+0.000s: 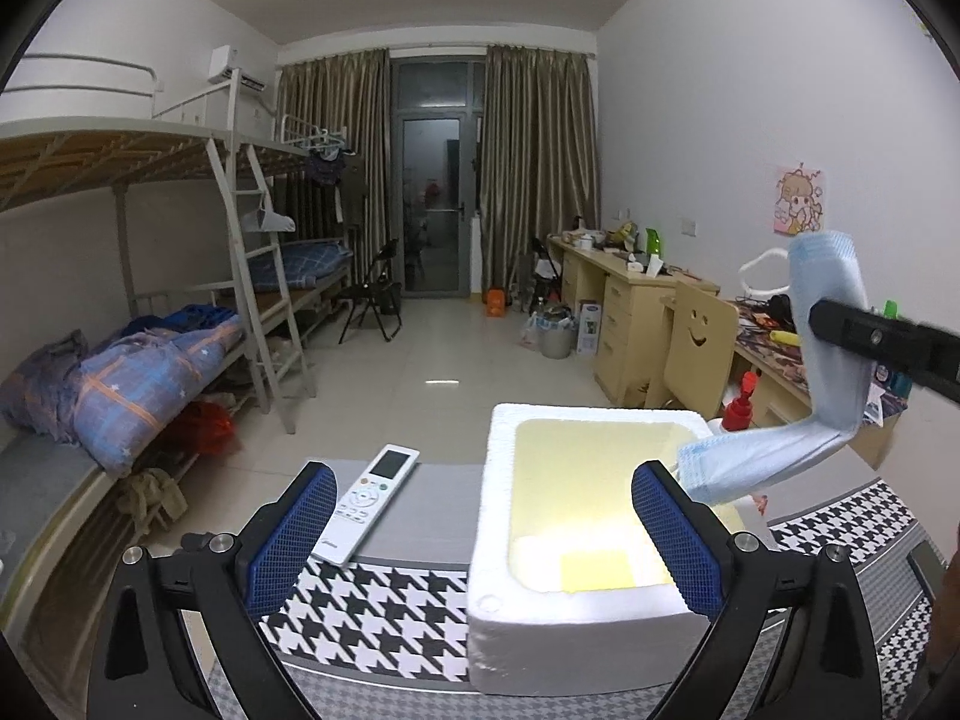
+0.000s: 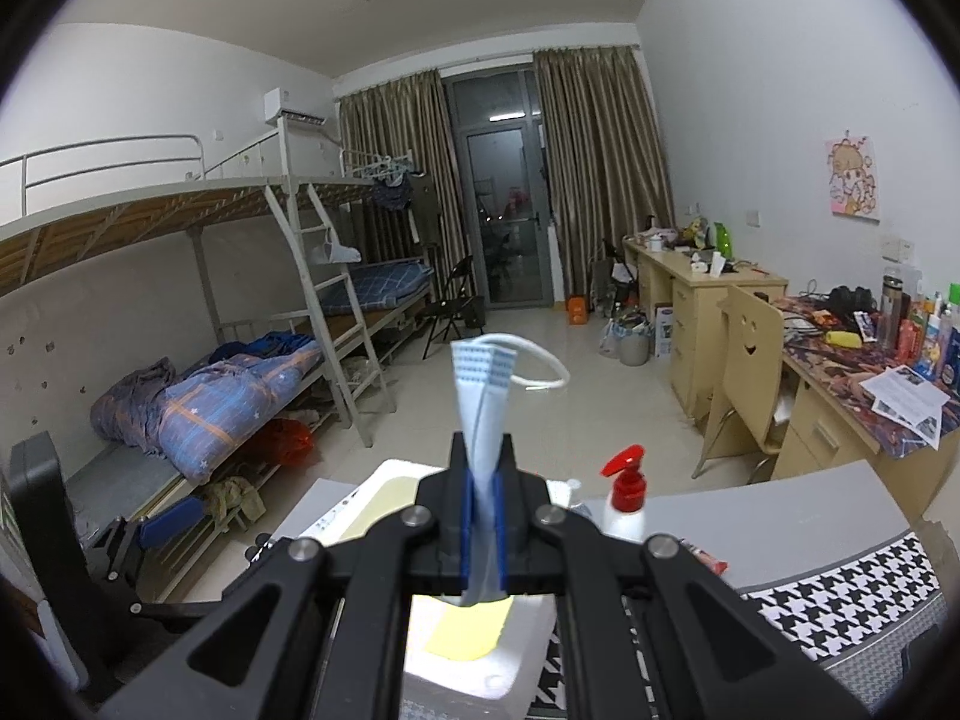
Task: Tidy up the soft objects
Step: 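Lower the mask into the white foam box and open the right gripper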
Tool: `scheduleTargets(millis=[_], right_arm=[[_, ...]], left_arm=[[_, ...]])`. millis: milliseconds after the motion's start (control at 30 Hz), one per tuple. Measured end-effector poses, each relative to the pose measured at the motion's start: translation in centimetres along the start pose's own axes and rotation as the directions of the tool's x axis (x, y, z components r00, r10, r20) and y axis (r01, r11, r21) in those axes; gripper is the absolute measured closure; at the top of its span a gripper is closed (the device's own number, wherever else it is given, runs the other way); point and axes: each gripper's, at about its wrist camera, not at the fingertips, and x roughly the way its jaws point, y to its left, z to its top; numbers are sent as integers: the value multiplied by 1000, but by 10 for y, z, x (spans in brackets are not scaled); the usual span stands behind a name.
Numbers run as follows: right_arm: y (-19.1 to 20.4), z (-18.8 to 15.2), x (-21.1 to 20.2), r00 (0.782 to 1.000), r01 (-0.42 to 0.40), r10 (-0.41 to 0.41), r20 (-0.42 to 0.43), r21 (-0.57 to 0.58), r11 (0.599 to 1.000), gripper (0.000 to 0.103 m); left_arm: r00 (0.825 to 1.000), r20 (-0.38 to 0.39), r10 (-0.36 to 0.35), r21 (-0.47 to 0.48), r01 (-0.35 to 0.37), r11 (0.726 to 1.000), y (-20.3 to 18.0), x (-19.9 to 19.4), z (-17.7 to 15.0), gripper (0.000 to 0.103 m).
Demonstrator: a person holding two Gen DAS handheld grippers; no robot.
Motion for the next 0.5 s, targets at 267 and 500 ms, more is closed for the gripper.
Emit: scheduleTargets(millis=[267,500], right_arm=[[9,-7,16,998,-28,28,-56,-12,1000,95],[13,-15,34,994,-39,36,-105,-21,999,95]], left_arm=[[1000,4,15,-10,-15,1000,6,-4,-2,4],[999,10,32,-22,-32,999,15,-6,-5,4]])
